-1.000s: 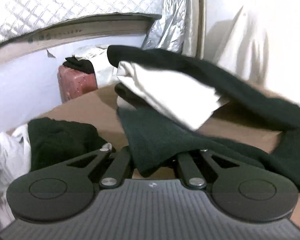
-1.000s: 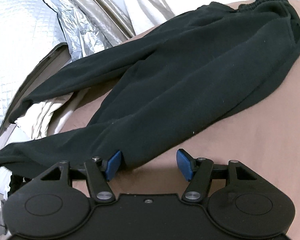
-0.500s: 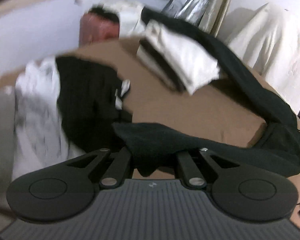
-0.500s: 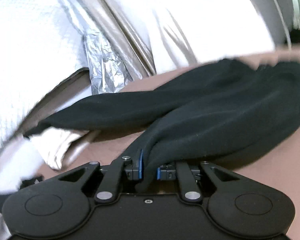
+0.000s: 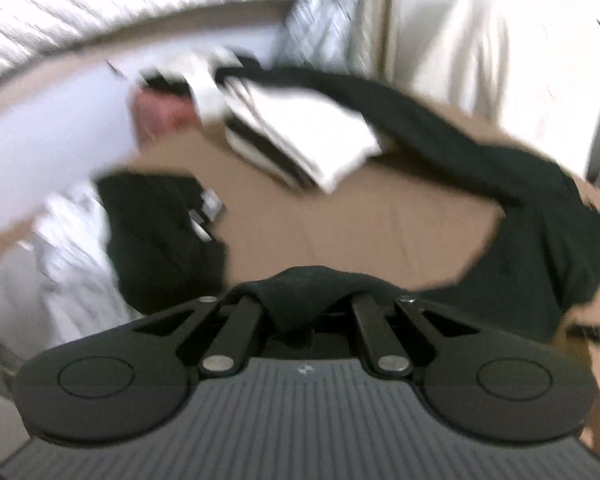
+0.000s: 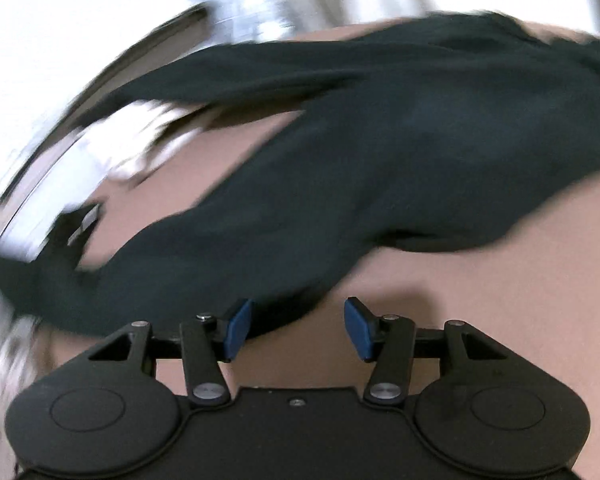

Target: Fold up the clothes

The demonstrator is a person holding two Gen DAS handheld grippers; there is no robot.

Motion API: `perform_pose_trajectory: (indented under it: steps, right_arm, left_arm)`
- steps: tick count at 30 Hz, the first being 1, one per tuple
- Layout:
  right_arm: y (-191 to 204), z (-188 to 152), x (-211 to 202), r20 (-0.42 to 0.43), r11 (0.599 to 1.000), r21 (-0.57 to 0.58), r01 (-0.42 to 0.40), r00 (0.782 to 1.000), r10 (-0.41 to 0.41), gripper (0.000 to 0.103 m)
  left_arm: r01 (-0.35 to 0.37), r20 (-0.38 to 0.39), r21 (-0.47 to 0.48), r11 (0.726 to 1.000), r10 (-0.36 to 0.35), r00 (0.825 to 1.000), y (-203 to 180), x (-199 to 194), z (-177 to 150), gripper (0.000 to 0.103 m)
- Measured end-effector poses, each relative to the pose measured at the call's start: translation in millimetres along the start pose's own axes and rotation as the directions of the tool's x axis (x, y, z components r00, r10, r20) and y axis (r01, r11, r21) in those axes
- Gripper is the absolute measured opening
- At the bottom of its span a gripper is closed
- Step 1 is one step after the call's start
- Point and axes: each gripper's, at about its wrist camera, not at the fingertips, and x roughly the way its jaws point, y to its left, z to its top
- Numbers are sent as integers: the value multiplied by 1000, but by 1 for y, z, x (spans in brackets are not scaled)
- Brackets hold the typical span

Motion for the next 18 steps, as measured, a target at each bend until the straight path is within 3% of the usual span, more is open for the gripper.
perform_pose_trajectory:
  steps: [3,4,5,6,8,10,12,15,17,18]
  right_arm:
    - [23,1,6,-43,990,-93,-107,994,103,57]
    - [31,1,8,-59,982,-122,-143,989,137,61]
    - [38,1,10,-76,972,-151,-179,983,169,69]
    - [46,2,12,-94,960,-180,-215,975,201,71]
    - [61,2,16,-133,929,-233,-287,956,261,72]
    - [74,-3,27,-159,925,-251,-285,955,251,72]
    - [83,-7,33,-169,922,-272,-277,957,237,72]
    - [89,-7,29,-176,907,-333,-257,962,208,72]
    - [89,-5,25,-167,902,-367,-227,970,176,72]
    - [86,-3,24,-159,905,-369,-213,974,164,72]
  left_arm:
    - [-15,82,-39,999,19,996,-4,-30,-6,3]
    - [-23,43,-34,999,25,999,-5,-27,-13,3]
    - [-15,-57,-35,999,13,998,-6,-14,-26,3]
    - [-7,-157,-37,999,1,988,-6,-2,-38,3]
    - [6,-336,-46,999,-21,942,-5,22,-63,3]
    - [-19,-374,-47,999,0,927,0,28,-76,6]
    - [-49,-349,-28,998,36,936,5,19,-71,10]
    - [-46,-229,-4,999,44,973,10,-10,-46,21]
    - [-45,-122,26,999,48,991,11,-33,-27,53]
    - [-57,-67,46,997,60,996,11,-40,-21,61]
